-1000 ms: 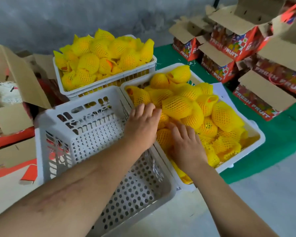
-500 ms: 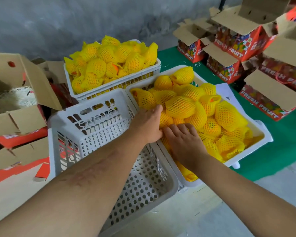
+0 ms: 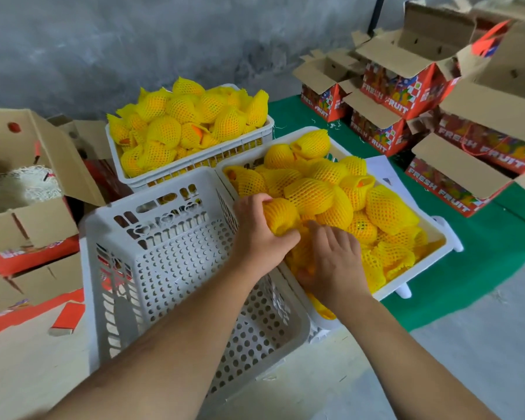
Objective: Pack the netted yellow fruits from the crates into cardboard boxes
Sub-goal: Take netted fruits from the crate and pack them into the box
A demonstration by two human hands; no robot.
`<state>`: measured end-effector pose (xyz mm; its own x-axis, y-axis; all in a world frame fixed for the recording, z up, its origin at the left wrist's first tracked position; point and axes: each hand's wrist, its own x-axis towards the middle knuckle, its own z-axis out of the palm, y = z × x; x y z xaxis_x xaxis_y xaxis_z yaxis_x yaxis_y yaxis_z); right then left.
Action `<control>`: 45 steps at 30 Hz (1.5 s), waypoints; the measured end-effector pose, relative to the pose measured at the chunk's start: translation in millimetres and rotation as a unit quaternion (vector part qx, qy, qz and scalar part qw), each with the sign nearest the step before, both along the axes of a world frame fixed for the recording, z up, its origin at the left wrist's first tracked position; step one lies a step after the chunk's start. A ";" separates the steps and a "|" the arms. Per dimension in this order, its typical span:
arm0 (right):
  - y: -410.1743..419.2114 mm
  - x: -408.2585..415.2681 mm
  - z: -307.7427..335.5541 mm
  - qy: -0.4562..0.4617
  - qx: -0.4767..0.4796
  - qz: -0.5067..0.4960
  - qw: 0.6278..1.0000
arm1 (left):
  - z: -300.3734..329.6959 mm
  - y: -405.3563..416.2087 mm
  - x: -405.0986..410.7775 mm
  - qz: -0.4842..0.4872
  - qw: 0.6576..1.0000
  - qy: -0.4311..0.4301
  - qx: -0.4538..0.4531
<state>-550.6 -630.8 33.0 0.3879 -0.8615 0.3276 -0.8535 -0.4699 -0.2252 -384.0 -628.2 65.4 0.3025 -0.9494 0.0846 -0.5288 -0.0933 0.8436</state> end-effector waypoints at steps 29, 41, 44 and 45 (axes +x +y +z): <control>243.8 238.4 50.4 -0.387 0.543 0.294 0.685 | 29.4 370.5 228.8 0.241 0.834 0.496 0.015; 471.1 415.4 19.9 -0.276 0.480 0.178 0.814 | 5.9 632.3 405.2 0.364 0.816 0.448 0.028; 492.5 422.7 10.7 -0.256 0.460 0.164 0.834 | -4.8 659.0 425.8 0.367 0.813 0.451 0.025; 495.6 422.4 7.0 -0.228 0.449 0.162 0.849 | -8.1 664.1 428.8 0.358 0.814 0.458 0.020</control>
<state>-128.2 -135.2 40.0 0.6613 -0.7158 -0.2244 -0.4406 -0.1284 -0.8885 44.8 35.9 57.3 0.6977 -0.4990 -0.5139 0.5214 -0.1382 0.8421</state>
